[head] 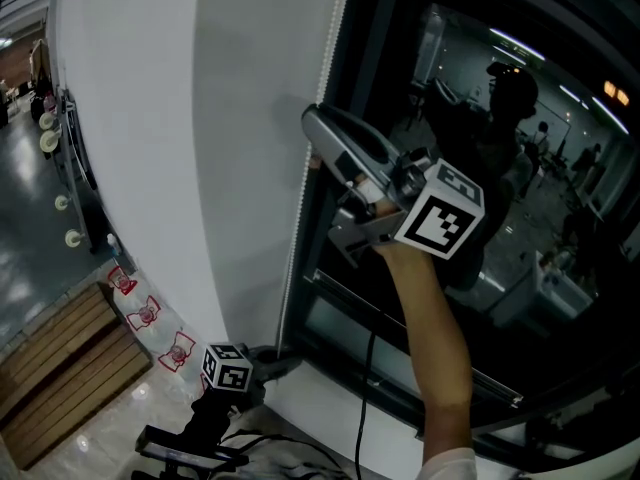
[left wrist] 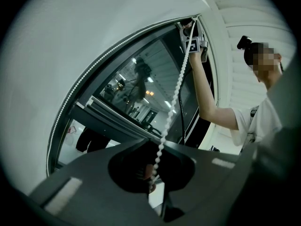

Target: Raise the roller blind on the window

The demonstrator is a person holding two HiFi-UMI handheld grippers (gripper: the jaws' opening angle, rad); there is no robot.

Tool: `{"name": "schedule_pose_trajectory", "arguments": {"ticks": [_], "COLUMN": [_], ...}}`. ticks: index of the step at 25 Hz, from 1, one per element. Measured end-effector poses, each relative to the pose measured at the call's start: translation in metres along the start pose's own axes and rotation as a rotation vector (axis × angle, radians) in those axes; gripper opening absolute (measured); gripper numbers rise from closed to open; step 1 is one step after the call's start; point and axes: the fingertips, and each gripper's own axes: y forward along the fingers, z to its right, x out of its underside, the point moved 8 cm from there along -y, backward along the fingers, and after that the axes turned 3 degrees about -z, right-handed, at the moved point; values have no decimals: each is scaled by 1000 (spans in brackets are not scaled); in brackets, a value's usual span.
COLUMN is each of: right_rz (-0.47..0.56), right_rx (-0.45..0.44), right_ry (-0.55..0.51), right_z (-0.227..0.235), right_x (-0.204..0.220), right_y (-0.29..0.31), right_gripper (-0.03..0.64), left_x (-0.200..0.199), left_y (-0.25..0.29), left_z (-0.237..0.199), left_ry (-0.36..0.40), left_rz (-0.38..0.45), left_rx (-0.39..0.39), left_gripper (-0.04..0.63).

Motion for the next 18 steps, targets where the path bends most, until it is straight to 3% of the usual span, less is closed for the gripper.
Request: {"name": "schedule_pose_trajectory", "arguments": {"ticks": [9, 18], "right_rz": [14, -92], "right_rx": [21, 61], "right_ry": [30, -1], "right_z": [-2, -5], "right_x": [-4, 21], "right_y": [-8, -13], "right_gripper": [8, 6], "left_x": [-1, -5], "left_y": [1, 2], "left_z": [3, 6], "left_ry": [-9, -5], "left_rz": [-8, -10], "left_rx": [-2, 3], "left_gripper": [-2, -2]}}
